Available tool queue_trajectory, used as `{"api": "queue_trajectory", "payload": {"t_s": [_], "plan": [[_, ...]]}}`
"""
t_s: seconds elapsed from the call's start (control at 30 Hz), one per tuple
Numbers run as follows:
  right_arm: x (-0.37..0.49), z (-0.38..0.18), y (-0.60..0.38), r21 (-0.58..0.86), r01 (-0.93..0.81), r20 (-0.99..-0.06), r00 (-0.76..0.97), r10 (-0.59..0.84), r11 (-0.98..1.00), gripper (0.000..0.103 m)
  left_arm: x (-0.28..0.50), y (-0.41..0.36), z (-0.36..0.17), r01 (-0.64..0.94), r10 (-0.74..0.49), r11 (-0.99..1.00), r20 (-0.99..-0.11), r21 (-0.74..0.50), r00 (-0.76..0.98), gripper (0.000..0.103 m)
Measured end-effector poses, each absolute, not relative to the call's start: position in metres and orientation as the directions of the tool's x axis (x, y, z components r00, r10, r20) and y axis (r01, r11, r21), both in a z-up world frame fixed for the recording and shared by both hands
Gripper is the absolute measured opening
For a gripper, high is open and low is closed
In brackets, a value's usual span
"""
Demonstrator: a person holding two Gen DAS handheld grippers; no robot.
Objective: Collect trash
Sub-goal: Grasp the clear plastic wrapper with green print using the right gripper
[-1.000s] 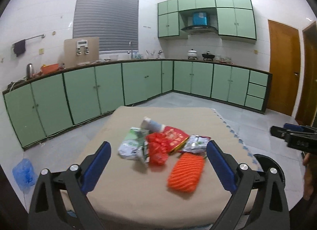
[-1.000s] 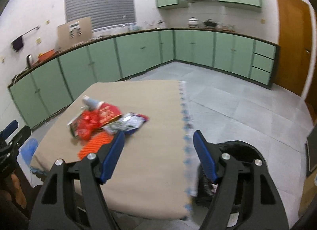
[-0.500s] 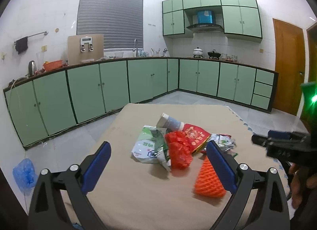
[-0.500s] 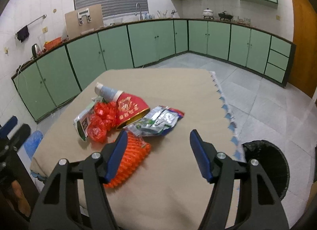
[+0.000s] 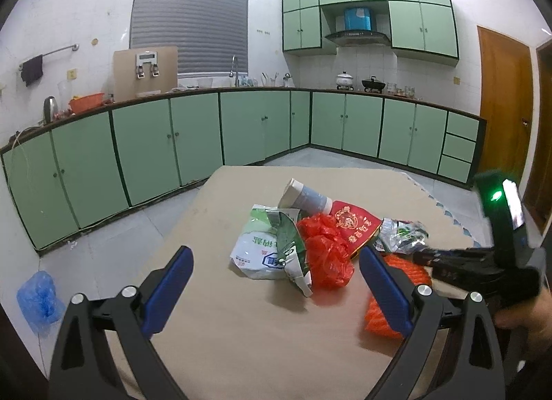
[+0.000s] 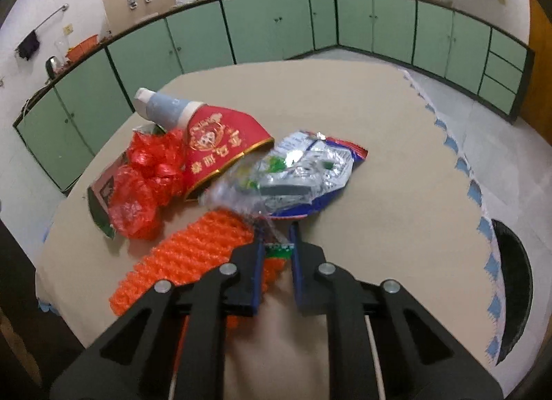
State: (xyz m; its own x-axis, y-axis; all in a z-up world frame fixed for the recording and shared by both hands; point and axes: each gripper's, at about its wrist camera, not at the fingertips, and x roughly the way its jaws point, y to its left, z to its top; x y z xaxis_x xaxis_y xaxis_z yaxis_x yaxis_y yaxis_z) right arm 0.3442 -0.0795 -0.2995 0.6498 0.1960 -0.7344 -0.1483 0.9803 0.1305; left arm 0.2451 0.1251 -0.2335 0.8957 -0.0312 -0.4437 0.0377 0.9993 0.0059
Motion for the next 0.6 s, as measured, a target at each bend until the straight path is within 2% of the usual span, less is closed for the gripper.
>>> {"api": "queue_trajectory", "payload": {"t_s": [0.03,0.1,0.27,0.43,0.6], "plan": [[0.34,-0.294,-0.082,0.136,-0.153,-0.726,0.657,0.204,0.979,0.011,0.246,0.125,-0.234,0.041,-0.036,0.999,-0.445,0.002,0.895,0.095],[0.335,-0.286,-0.086,0.135,-0.164,-0.717,0.665,0.21,0.977,0.004,0.246,0.123,-0.236,0.048,-0.044,0.999,-0.447,-0.003,0.893,0.095],[0.323,-0.274,-0.095,0.093,-0.177,-0.699,0.689,0.191,0.98,0.003,0.249,0.119,-0.24,0.056,-0.053,0.998,-0.456,-0.007,0.888,0.094],[0.318,-0.266,-0.11,0.129,-0.16,-0.69,0.694,0.204,0.979,0.002,0.251,0.112,-0.243,0.068,-0.062,0.998,-0.46,-0.003,0.886,0.093],[0.316,-0.252,-0.115,0.135,-0.164,-0.669,0.713,0.212,0.977,0.002,0.271,0.11,-0.261,0.063,-0.063,0.998,-0.503,-0.017,0.862,0.093]]}}
